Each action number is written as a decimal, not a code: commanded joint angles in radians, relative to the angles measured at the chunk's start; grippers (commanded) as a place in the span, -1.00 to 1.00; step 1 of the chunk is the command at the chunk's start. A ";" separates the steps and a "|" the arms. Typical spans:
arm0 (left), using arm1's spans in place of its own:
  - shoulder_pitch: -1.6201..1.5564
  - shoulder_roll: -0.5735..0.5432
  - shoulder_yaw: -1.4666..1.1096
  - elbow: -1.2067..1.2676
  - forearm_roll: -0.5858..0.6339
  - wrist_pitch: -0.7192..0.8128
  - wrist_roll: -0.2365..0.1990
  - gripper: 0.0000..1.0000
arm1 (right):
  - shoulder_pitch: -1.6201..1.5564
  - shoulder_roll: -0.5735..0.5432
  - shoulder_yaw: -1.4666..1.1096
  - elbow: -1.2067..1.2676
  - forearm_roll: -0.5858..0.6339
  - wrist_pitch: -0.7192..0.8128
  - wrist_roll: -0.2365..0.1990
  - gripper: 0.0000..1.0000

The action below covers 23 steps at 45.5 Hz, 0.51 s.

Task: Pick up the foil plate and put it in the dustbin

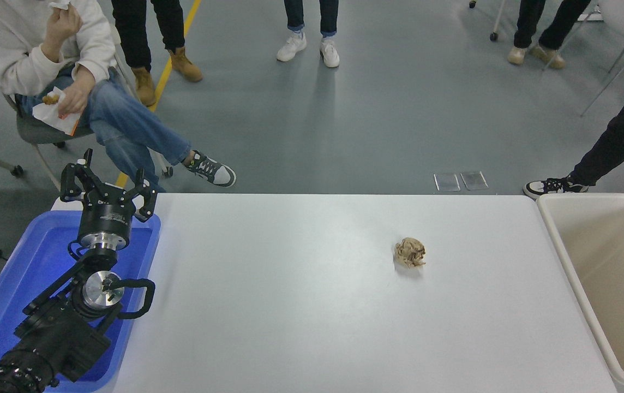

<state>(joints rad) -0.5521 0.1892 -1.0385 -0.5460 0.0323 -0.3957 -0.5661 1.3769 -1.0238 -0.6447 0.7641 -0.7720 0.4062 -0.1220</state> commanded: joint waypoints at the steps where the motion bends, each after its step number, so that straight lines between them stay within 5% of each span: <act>1: 0.000 -0.001 0.000 0.000 0.000 0.000 0.000 0.98 | -0.501 0.177 0.407 -0.268 -0.013 -0.150 0.002 -1.00; 11: 0.000 -0.001 0.000 0.000 0.000 0.000 -0.001 0.98 | -0.654 0.343 0.488 -0.447 0.069 -0.270 0.002 -1.00; 23: 0.000 -0.001 -0.002 0.000 0.000 0.000 -0.002 0.98 | -0.682 0.367 0.534 -0.471 0.086 -0.273 0.002 -1.00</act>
<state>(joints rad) -0.5522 0.1885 -1.0388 -0.5460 0.0323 -0.3958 -0.5670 0.7803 -0.7138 -0.1935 0.3602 -0.7089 0.1682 -0.1195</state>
